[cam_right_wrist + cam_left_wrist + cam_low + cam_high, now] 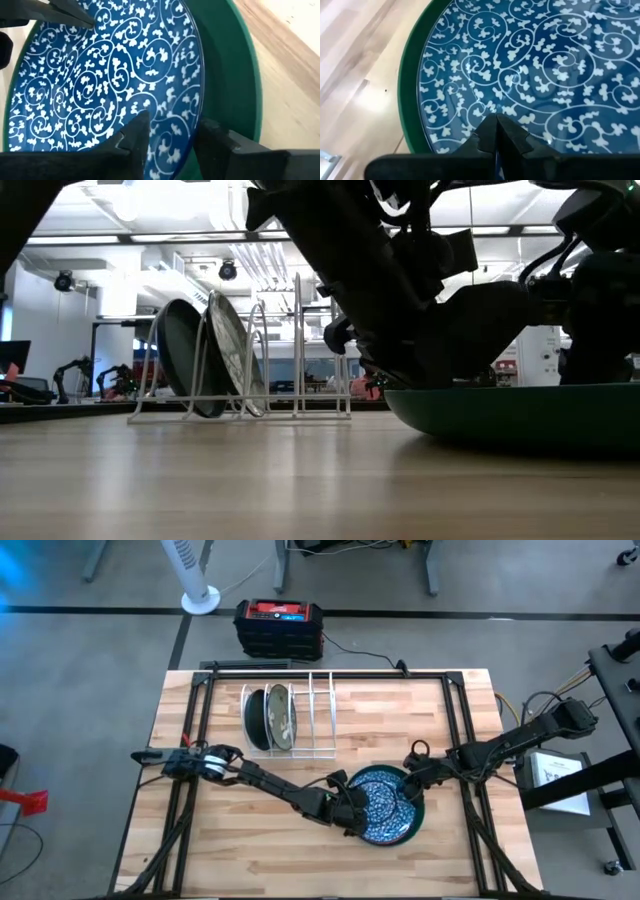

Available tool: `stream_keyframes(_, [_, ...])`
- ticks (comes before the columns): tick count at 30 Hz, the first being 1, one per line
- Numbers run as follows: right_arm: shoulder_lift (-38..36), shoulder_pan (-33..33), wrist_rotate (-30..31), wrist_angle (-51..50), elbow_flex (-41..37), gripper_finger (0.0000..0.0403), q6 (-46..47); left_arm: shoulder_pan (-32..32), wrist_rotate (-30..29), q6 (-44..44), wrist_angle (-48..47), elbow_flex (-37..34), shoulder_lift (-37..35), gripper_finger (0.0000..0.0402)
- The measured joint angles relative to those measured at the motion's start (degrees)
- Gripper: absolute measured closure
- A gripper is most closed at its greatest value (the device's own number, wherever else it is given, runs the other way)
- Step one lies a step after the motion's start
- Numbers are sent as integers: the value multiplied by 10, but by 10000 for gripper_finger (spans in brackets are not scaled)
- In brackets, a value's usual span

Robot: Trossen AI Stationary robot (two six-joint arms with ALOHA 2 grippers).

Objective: Sort dishes
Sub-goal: Put the blue pattern plate into the white dish rack

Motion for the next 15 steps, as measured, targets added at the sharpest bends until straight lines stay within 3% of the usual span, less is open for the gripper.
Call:
stream_keyframes(8, [-1, 0, 11, 8, -1, 380, -1, 0, -4, -1, 12, 0, 5, 401])
stream_keyframes(15, [-3, 0, 13, 7, 0, 385, -8, 1, -5, 8, 11, 10, 5, 401])
